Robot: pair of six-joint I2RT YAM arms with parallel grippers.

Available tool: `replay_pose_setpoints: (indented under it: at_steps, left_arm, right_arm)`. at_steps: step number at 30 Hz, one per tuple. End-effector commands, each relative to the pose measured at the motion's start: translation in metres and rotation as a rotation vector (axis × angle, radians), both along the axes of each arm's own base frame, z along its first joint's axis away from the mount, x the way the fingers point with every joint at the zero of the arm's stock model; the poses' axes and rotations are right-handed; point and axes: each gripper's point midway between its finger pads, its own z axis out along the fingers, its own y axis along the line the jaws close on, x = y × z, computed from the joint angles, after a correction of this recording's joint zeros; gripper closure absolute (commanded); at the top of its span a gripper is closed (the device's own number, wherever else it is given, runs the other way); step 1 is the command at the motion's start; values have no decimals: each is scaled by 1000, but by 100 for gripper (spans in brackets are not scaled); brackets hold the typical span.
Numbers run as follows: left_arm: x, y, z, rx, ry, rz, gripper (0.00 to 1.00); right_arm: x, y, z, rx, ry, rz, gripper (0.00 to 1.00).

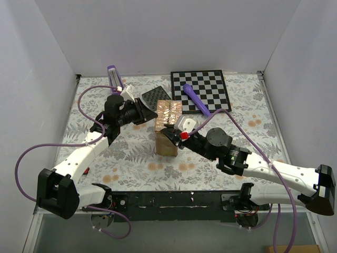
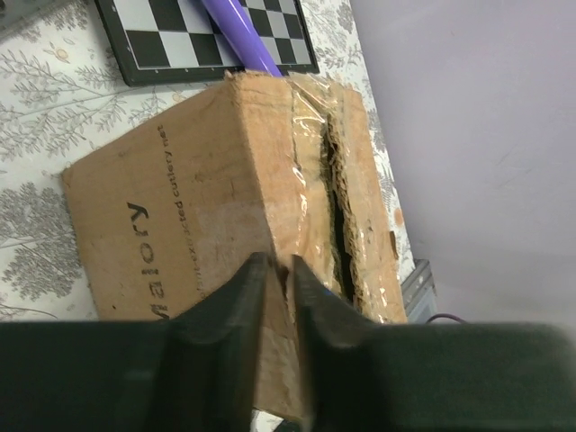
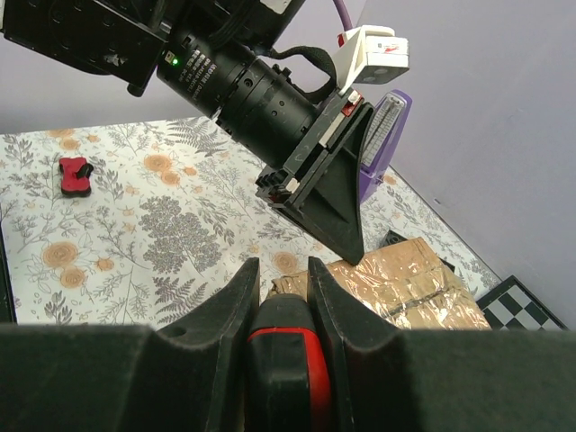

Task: Unpack the express box
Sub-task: Cut the express box at the center of the board.

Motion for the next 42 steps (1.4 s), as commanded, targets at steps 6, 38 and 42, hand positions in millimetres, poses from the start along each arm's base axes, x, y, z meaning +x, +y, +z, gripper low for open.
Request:
replay_pose_setpoints:
  at_steps: [6, 38, 42]
  left_arm:
    - [-3, 4, 22, -31, -22, 13, 59]
    - [-53, -3, -4, -56, 85, -145, 83]
    - [-53, -4, -1, -57, 74, -161, 97]
  right_arm:
    - [1, -1, -5, -20, 1, -9, 99]
    - [4, 12, -4, -18, 6, -1, 99]
    - [3, 11, -7, -23, 10, 1, 99]
